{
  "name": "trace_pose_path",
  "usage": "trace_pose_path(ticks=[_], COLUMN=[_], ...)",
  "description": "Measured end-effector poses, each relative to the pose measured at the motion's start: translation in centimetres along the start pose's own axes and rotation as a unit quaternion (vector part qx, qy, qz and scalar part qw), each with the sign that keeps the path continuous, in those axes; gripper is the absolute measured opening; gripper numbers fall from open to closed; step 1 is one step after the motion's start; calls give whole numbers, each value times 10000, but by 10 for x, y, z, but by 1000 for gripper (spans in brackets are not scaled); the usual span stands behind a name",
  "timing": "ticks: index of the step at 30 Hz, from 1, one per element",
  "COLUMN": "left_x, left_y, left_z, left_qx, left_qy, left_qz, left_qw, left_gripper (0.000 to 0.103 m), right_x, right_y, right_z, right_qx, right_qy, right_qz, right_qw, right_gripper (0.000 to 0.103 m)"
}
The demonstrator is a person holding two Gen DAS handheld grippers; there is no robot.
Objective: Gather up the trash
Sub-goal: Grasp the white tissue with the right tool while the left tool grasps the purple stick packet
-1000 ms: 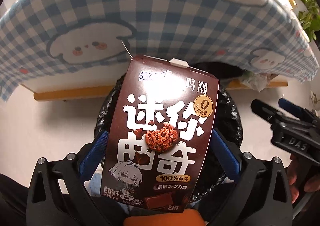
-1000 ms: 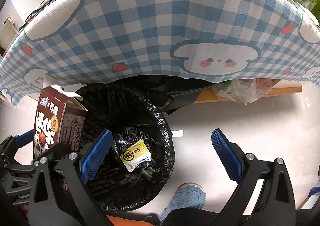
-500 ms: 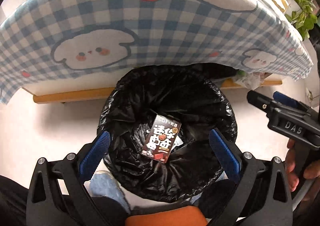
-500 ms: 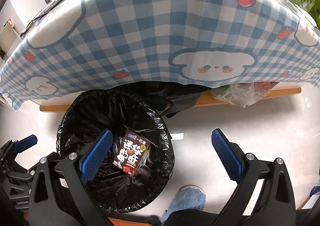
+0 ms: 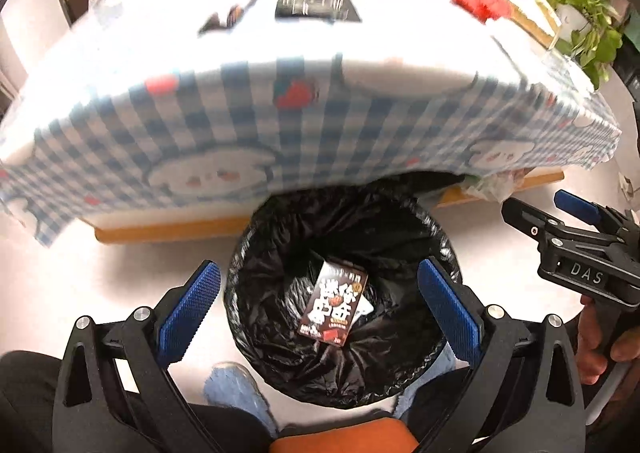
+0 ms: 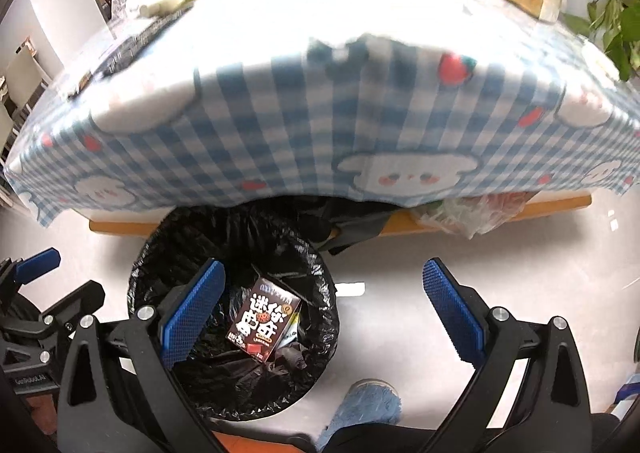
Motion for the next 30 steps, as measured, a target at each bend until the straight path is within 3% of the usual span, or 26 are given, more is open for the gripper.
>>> trace_pose_path(ticks=[16,30], left_x=[-23,-49], left_y=[61,118], left_z=[60,41], left_qx=[535,371], left_qy=[261,470], left_qz=[198,308], left_qw=[9980,9977], left_gripper=[97,96], right_x=[10,17], right_y=[59,114], right_z=[90,77], right_qx=[784,683], right_qy=[-253,-368], right_qz=[-14,-178], right_qw=[9966,9968], right_gripper=[95,95])
Point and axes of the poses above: each gripper's, at about its wrist camera, not at the fingertips, and z roughly against the way its jaws point, x to its right, y to its top, the point moved 2 cm from there along -z, roughly the way its jaws point, and after that the axes turned 4 degrees about y, right-handed, at the moved point
